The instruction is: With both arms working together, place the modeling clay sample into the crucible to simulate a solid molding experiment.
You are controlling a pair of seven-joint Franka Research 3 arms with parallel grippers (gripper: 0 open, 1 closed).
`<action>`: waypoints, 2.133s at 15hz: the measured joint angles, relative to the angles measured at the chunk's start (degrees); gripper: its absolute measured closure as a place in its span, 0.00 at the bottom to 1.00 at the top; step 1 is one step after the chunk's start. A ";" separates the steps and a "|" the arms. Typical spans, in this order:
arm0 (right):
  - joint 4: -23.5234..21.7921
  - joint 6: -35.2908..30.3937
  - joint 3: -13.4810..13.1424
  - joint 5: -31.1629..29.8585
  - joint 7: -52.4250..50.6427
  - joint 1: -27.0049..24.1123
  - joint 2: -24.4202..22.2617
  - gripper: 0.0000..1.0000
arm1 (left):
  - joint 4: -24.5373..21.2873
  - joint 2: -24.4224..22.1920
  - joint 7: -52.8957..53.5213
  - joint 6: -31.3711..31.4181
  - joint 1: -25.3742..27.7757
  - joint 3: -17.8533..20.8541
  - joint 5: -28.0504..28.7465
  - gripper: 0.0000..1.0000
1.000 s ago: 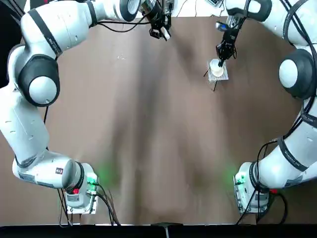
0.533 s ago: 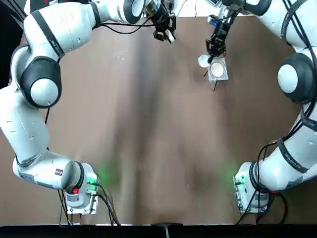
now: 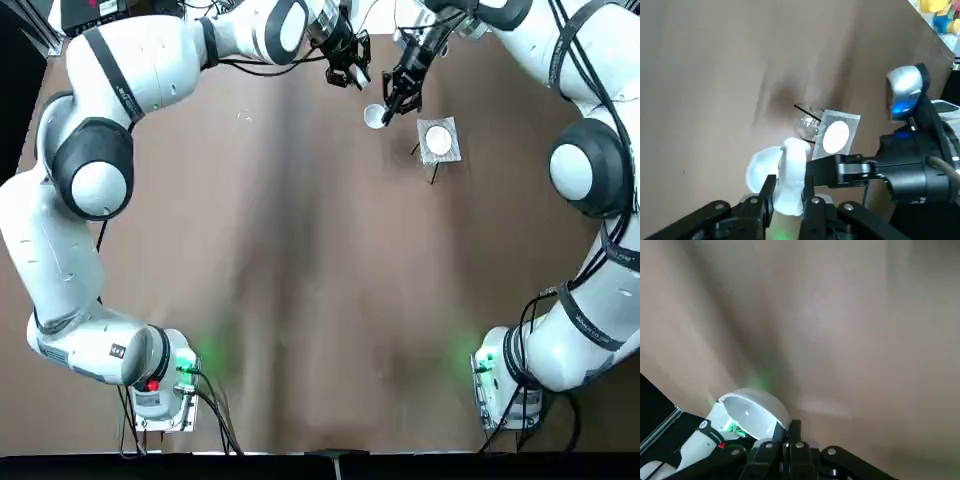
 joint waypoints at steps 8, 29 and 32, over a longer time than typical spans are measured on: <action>0.73 1.05 -0.40 2.78 1.29 0.78 0.08 0.94 | 0.02 1.16 0.50 2.83 -0.92 0.20 0.00 0.73; 2.89 -2.62 -0.38 7.37 -1.28 -1.14 0.08 0.94 | -0.15 2.81 0.64 2.84 -2.10 0.54 0.13 0.64; 3.01 -2.50 -0.49 7.54 -1.30 -1.22 0.06 0.94 | -0.23 2.88 0.64 2.84 -2.10 0.63 0.27 0.50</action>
